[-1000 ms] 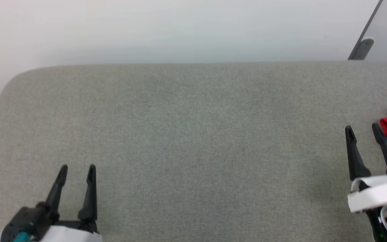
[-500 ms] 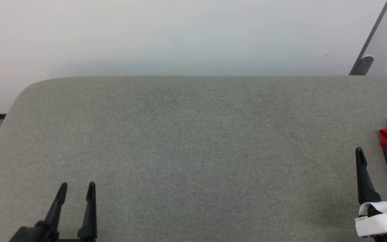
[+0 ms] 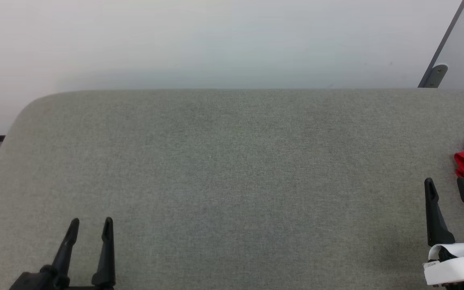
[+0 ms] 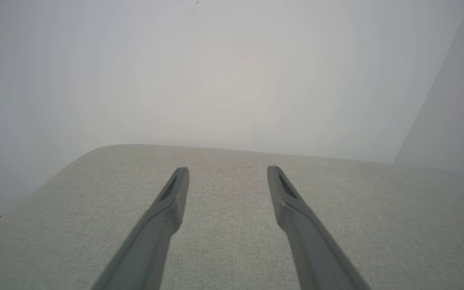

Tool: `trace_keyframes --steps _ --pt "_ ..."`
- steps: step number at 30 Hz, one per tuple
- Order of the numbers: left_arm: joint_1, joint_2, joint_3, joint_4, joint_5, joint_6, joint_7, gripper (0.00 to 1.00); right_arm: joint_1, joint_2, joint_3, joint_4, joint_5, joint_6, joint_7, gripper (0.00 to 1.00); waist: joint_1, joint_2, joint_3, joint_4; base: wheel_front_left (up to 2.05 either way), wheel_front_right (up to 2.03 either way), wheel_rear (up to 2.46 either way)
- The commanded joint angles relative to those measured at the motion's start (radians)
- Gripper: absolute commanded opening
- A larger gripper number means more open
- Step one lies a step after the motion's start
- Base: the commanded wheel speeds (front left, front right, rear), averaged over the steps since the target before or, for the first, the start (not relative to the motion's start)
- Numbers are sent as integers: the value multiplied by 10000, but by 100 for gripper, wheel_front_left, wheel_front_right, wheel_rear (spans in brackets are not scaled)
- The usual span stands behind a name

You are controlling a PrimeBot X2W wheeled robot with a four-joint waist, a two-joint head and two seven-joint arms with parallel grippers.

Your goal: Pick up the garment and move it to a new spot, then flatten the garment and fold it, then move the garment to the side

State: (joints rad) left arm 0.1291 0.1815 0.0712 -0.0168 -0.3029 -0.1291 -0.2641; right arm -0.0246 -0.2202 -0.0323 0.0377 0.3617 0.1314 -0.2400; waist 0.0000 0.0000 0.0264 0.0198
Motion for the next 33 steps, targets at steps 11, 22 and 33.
trace_keyframes --steps 11,22,33 --pt "82 -57 169 -148 136 -22 9 100 201 89 -150 -272 150 -17 77 100 0 0 55 31 0 0 0" --pt "50 -51 267 -252 218 -23 9 100 211 118 -224 -495 232 -17 123 100 0 0 161 35 0 0 0" --pt "-92 -311 123 369 -832 10 217 0 246 367 -202 141 968 1 339 0 0 0 149 24 0 0 0"
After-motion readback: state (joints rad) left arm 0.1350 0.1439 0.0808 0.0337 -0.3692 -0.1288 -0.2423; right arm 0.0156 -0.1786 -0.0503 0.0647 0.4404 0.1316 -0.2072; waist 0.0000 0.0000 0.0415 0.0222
